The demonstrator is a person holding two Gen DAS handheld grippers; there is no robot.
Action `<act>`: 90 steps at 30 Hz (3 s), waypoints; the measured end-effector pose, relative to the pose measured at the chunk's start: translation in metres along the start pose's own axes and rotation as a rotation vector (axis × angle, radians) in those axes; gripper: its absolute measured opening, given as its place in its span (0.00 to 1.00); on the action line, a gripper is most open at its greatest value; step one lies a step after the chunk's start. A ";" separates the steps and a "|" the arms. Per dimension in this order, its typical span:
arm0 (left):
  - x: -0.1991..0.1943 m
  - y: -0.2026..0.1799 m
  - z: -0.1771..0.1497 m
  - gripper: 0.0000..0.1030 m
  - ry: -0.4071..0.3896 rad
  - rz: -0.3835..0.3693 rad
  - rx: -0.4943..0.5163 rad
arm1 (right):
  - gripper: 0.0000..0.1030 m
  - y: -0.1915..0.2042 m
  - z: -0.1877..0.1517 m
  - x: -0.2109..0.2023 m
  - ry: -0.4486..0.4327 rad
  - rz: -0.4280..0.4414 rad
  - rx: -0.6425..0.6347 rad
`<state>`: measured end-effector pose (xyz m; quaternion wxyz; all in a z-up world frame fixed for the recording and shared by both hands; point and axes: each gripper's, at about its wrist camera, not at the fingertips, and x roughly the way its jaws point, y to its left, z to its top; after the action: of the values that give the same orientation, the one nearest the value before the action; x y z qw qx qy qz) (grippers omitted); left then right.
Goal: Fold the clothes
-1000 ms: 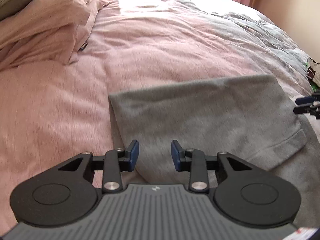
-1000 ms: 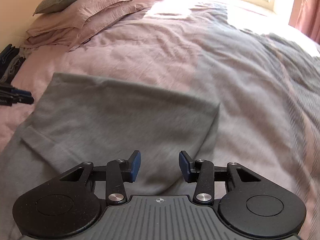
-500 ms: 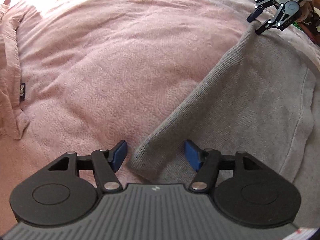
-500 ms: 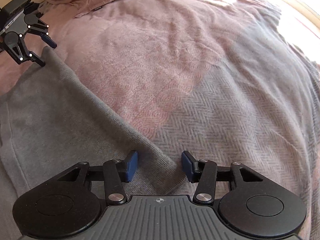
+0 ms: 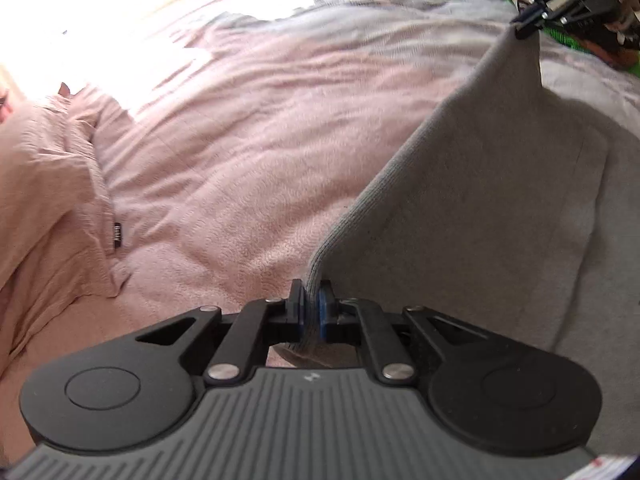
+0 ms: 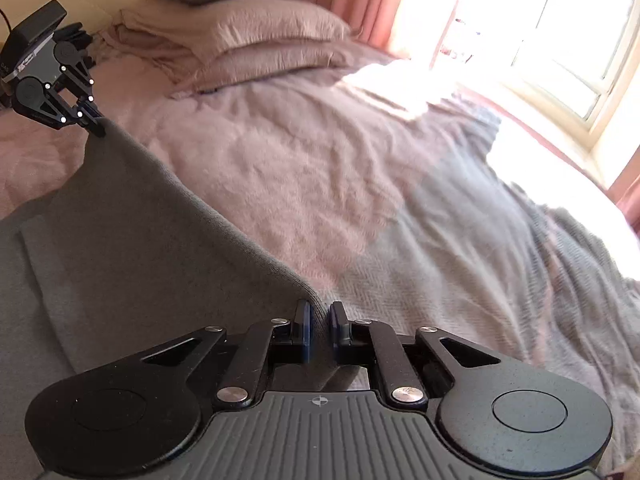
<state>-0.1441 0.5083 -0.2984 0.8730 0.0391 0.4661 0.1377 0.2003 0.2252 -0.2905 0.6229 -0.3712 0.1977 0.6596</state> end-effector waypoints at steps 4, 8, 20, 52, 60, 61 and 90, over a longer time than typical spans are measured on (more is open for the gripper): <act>-0.092 -0.046 -0.019 0.05 -0.107 0.058 -0.112 | 0.05 0.056 -0.018 -0.084 -0.114 -0.080 -0.001; -0.173 -0.116 -0.054 0.06 -0.125 0.120 -0.186 | 0.05 0.122 -0.049 -0.161 -0.153 -0.111 -0.053; -0.204 -0.280 -0.214 0.27 0.123 0.117 -0.870 | 0.22 0.255 -0.213 -0.185 0.284 -0.009 0.144; -0.208 -0.244 -0.260 0.04 -0.148 -0.008 -1.353 | 0.01 0.176 -0.227 -0.188 -0.098 0.085 1.503; -0.184 -0.263 -0.273 0.08 -0.011 0.041 -1.307 | 0.03 0.191 -0.256 -0.168 0.123 -0.006 1.485; -0.185 -0.264 -0.273 0.11 0.010 0.051 -1.303 | 0.09 0.189 -0.258 -0.164 0.165 -0.017 1.500; -0.039 -0.170 -0.157 0.12 -0.005 0.369 -0.587 | 0.52 0.144 -0.124 -0.015 0.018 -0.310 0.422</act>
<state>-0.2594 0.3253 -0.3890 0.8087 -0.1296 0.3894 0.4213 0.0903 0.1046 -0.3889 0.7784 -0.2645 0.2772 0.4972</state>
